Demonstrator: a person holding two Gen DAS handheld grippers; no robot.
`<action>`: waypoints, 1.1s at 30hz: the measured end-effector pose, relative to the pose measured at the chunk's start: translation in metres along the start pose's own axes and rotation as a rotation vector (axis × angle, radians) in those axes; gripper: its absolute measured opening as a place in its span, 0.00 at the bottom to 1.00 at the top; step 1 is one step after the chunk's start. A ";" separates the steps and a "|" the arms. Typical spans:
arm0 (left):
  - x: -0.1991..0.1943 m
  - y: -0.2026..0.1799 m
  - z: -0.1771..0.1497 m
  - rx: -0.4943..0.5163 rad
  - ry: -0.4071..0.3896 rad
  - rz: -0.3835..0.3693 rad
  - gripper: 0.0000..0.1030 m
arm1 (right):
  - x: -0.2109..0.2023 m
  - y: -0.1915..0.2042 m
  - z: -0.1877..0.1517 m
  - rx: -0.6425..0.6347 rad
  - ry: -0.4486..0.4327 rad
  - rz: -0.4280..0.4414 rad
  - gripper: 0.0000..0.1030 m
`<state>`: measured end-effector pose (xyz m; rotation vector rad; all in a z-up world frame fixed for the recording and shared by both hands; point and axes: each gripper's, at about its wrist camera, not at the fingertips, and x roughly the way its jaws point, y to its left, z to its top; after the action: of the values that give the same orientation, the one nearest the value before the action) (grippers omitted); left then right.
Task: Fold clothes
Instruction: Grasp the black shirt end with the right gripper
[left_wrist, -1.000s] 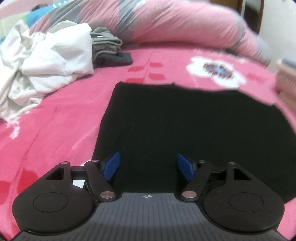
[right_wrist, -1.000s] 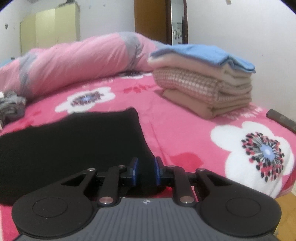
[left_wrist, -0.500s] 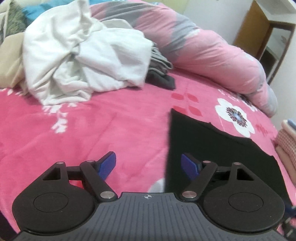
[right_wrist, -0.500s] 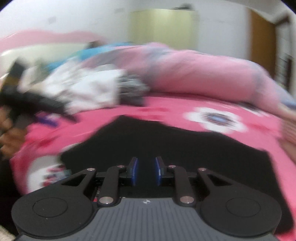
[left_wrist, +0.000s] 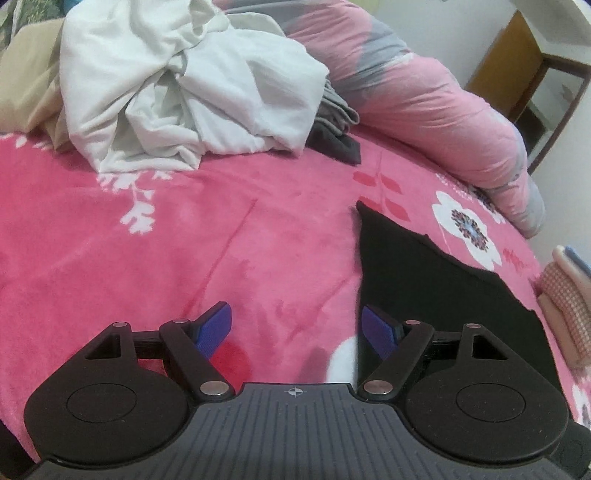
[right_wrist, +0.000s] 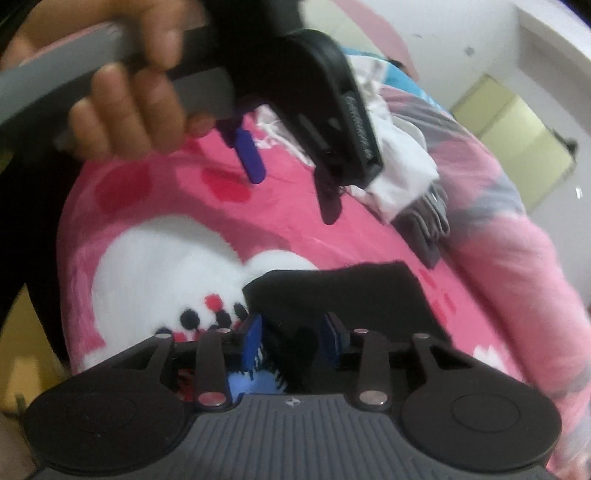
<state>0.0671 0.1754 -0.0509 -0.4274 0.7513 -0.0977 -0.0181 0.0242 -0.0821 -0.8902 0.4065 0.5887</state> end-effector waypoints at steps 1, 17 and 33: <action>0.001 0.002 0.001 -0.007 0.000 -0.003 0.76 | 0.001 0.003 0.002 -0.038 0.003 -0.005 0.39; 0.005 0.013 0.005 -0.053 -0.003 -0.032 0.76 | 0.015 0.014 0.021 -0.250 0.026 0.031 0.37; 0.050 -0.002 0.042 -0.198 0.227 -0.362 0.79 | -0.027 -0.122 -0.025 0.801 -0.094 0.038 0.07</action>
<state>0.1320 0.1761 -0.0545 -0.7473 0.9043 -0.4190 0.0360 -0.0640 -0.0079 -0.0880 0.5196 0.4410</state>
